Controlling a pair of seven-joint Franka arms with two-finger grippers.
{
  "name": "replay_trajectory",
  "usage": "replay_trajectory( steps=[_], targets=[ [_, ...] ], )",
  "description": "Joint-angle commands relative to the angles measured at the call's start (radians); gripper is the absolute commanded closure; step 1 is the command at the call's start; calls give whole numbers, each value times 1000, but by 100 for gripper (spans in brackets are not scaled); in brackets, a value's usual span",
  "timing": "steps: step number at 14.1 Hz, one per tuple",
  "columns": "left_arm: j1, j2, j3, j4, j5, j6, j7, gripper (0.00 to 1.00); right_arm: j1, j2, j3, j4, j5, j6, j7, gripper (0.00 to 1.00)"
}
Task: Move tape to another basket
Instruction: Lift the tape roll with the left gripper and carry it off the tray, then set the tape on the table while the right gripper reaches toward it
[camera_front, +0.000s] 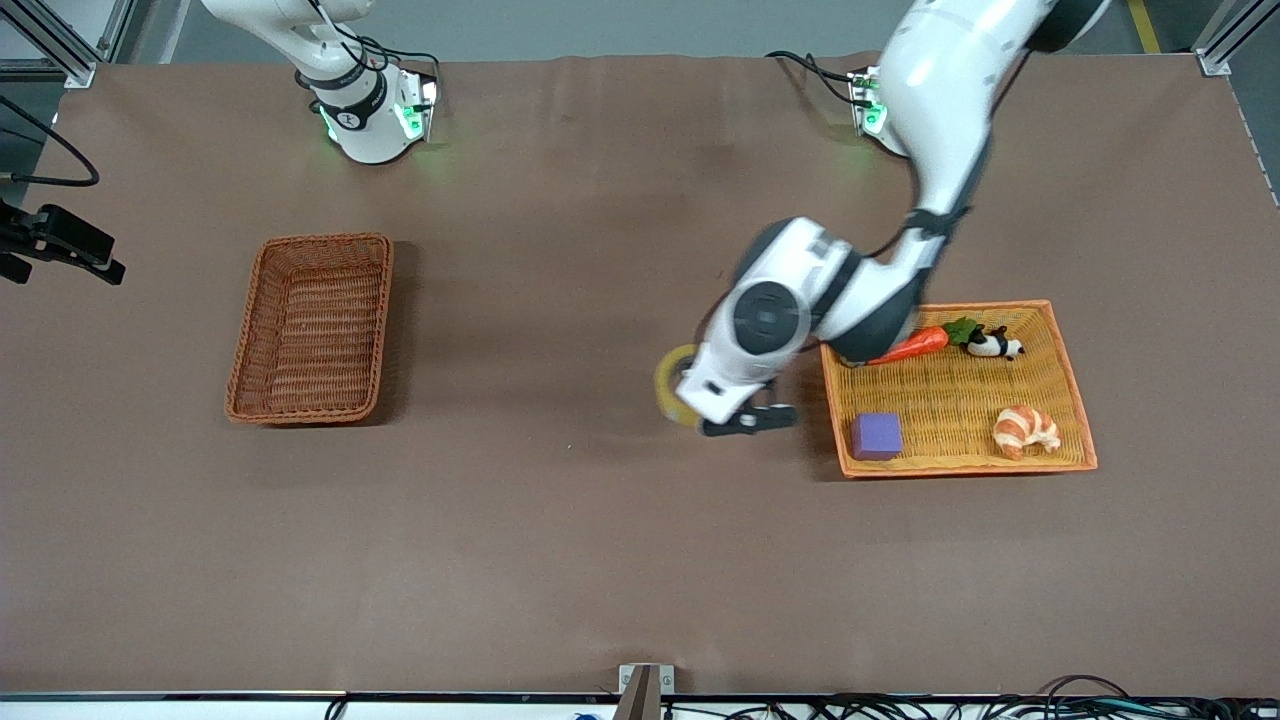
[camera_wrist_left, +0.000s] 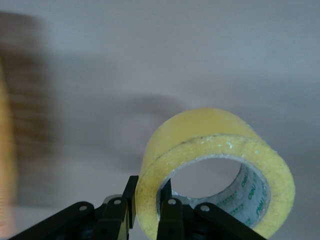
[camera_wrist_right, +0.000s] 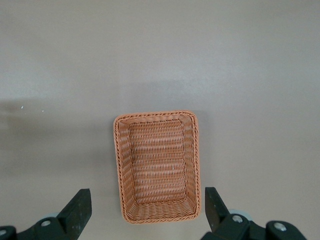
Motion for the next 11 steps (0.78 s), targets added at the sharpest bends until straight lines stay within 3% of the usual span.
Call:
replay_trajectory(
  steps=[1,4,5,6,7,11],
  targets=[
    [-83,133,8,95,-13,140,-177,100,-25,-10,17,-12,4,5,-9,0],
    [-157,184,8,106,-37,217,-262,98,-25,-10,17,-12,4,5,-9,0],
    [-168,189,9,105,-53,222,-264,90,-25,-10,17,-12,4,5,-9,0],
    [-178,192,11,102,-56,221,-270,63,-25,-8,17,-12,4,5,-9,0],
    [-178,193,12,100,-55,221,-274,1,-25,-8,17,-12,4,5,-9,0],
    [-151,128,46,99,-24,169,-261,0,-22,-5,17,-12,7,5,-9,0]
  ],
)
